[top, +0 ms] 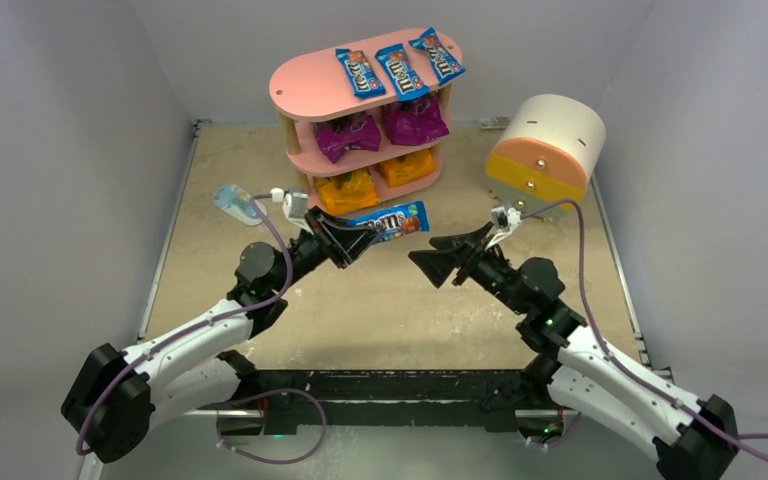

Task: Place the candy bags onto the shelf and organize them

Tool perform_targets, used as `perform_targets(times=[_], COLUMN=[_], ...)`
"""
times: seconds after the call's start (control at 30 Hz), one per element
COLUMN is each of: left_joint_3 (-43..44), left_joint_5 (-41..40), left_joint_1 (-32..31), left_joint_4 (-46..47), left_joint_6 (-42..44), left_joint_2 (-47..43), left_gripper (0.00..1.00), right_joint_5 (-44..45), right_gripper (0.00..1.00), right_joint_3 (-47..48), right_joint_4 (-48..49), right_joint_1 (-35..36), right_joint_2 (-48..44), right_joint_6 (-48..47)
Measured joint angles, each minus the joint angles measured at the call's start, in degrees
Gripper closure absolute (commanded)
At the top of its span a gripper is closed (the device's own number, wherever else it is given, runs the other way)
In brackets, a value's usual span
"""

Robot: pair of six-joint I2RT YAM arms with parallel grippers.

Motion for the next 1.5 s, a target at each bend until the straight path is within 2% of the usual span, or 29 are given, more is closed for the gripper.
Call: perform_targets(times=[0.27, 0.37, 0.53, 0.7, 0.77, 0.8, 0.87, 0.9, 0.93, 1.07, 1.17, 1.23, 1.27, 1.33, 1.4, 1.5], left_joint_3=[0.4, 0.4, 0.4, 0.1, -0.3, -0.3, -0.4, -0.3, -0.3, 0.4, 5.0, 8.2, 9.3, 9.5, 9.5, 9.5], left_joint_5=[-5.7, -6.3, -7.0, -7.4, -7.4, -7.3, -7.2, -7.0, -6.5, -4.7, -6.5, -9.8, -11.9, -13.7, -12.8, -5.5], left_joint_1=[0.0, -0.1, -0.6, -1.0, -1.1, -1.1, -1.2, -1.2, -1.2, -1.2, -1.2, -1.2, -1.2, -1.2, -1.2, -1.2], left_joint_4=[7.8, 9.4, 11.5, 14.1, 15.1, 15.5, 16.4, 16.8, 16.7, 8.3, -9.2, -20.1, -25.0, -30.4, -34.4, -36.6], left_joint_6=[-9.8, -11.7, -13.8, -15.3, -15.9, -16.1, -16.1, -15.8, -14.9, -8.3, 1.4, 6.5, 8.7, 11.5, 14.1, 16.8], left_joint_2=[2.6, 2.9, 3.0, 3.0, 3.0, 3.1, 3.1, 3.1, 2.9, -0.9, -7.3, -11.7, -14.2, -17.4, -19.8, -19.0], left_gripper=[0.96, 0.96, 0.95, 0.93, 0.86, 0.75, 0.40, 0.26, 0.18, 0.12, 0.09, 0.01, 0.00, 0.00, 0.05, 0.16], right_joint_5=[-0.2, -0.2, -1.3, -0.9, -0.4, 0.0, 0.2, 0.3, 0.3, 0.1, -0.7, -2.3, -3.3, -6.4, -10.6, -17.4], right_gripper=[0.19, 0.29, 0.50, 0.67, 0.88, 0.97, 1.00, 1.00, 1.00, 1.00, 1.00, 1.00, 1.00, 1.00, 1.00, 1.00], right_joint_3=[-1.6, -0.8, 1.8, 3.5, 4.5, 5.0, 6.4, 7.3, 8.1, 11.6, 14.7, 17.5, 19.1, 22.2, 24.0, 24.9], right_joint_4=[22.0, 28.3, 36.1, 39.8, 40.1, 40.0, 38.5, 37.4, 36.2, 27.1, 15.7, 6.8, 2.6, -5.2, -11.7, -19.0], right_joint_1=[0.0, 0.0, 0.0, 0.0, 0.0, 0.0, 0.0, 0.0, 0.0, 0.0, 0.0, 0.0, 0.0, -0.1, -0.1, -0.1], right_joint_2=[12.5, 15.5, 20.0, 21.2, 21.5, 21.7, 22.0, 22.1, 22.1, 20.8, 18.2, 16.5, 16.0, 15.7, 15.8, 17.3], right_joint_6=[10.9, 13.3, 16.4, 17.7, 17.9, 18.0, 17.7, 17.6, 17.4, 14.4, 9.4, 4.6, 2.4, -1.9, -5.6, -9.7])
